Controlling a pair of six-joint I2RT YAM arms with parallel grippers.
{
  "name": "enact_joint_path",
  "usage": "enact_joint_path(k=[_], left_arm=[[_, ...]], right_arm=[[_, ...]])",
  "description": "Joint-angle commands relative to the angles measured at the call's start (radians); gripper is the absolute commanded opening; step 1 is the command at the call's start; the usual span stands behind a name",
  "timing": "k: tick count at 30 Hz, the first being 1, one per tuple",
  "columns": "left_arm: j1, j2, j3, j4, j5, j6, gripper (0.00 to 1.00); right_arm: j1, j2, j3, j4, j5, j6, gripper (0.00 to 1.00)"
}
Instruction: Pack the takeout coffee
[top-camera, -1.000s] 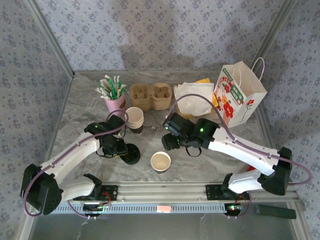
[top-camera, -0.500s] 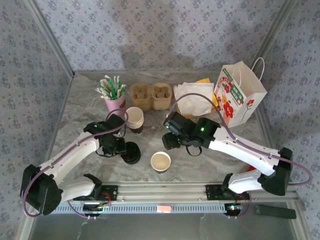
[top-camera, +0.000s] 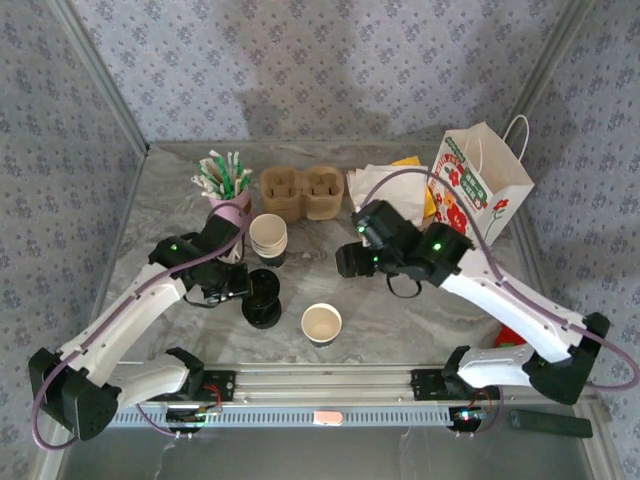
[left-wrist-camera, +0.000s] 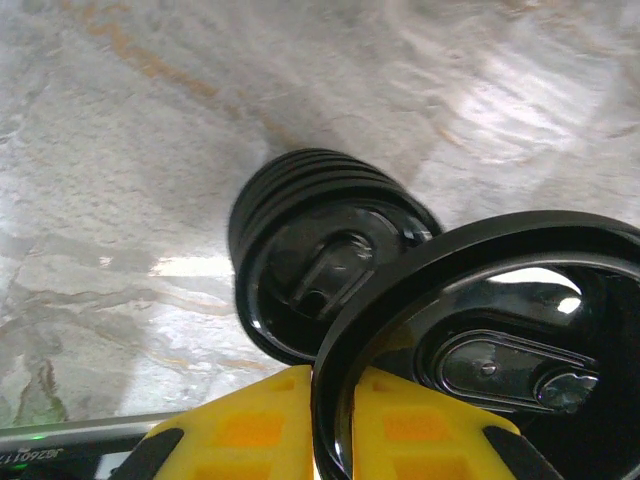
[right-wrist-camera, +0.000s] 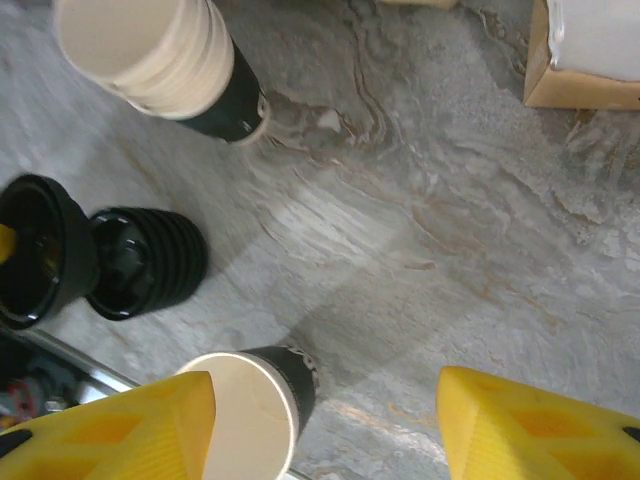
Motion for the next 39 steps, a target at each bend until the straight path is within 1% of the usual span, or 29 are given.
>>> enact_joint_path(k=[1, 4, 7, 10, 12, 18, 23, 30, 32, 34, 35, 39], left_arm=[[-0.007, -0.028, 0.076, -0.005, 0.117, 0.034, 0.13], [-0.007, -0.026, 0.133, 0.023, 0.205, 0.039, 0.13], [-0.007, -0.024, 0.203, 0.031, 0.226, 0.045, 0.13], [-0.005, -0.020, 0.256, 0.054, 0.230, 0.040, 0.13], [-0.007, -0.012, 0.276, 0.080, 0.253, 0.030, 0.13], [-0.007, -0.001, 0.267, 0.202, 0.335, -0.029, 0.13], [-0.011, 0.022, 0.272, 0.265, 0.405, -0.083, 0.13], [-0.012, 0.053, 0.324, 0.227, 0.430, -0.143, 0.13], [-0.012, 0.053, 0.320, 0.242, 0.437, -0.174, 0.13], [-0.012, 0.053, 0.313, 0.270, 0.451, -0.216, 0.13], [-0.012, 0.053, 0.309, 0.290, 0.462, -0.239, 0.13], [-0.012, 0.060, 0.313, 0.351, 0.499, -0.321, 0.13]], right_arm=[[-0.074, -0.061, 0.040, 0.039, -0.168, -0.029, 0.62], [-0.160, -0.113, 0.030, 0.103, -0.300, -0.036, 0.66], [-0.228, -0.152, 0.029, 0.149, -0.388, -0.037, 0.67], [-0.247, -0.174, 0.041, 0.139, -0.406, -0.067, 0.69], [-0.253, -0.186, 0.035, 0.149, -0.425, -0.072, 0.69], [-0.268, -0.216, 0.002, 0.228, -0.495, -0.013, 0.71], [-0.291, -0.242, -0.016, 0.252, -0.493, -0.039, 0.71], [-0.308, -0.314, -0.063, 0.280, -0.445, -0.196, 0.72], [-0.308, -0.354, -0.100, 0.340, -0.404, -0.255, 0.72], [-0.307, -0.405, -0.156, 0.421, -0.398, -0.289, 0.71], [-0.308, -0.429, -0.211, 0.469, -0.401, -0.303, 0.71], [-0.308, -0.509, -0.333, 0.615, -0.439, -0.350, 0.71]])
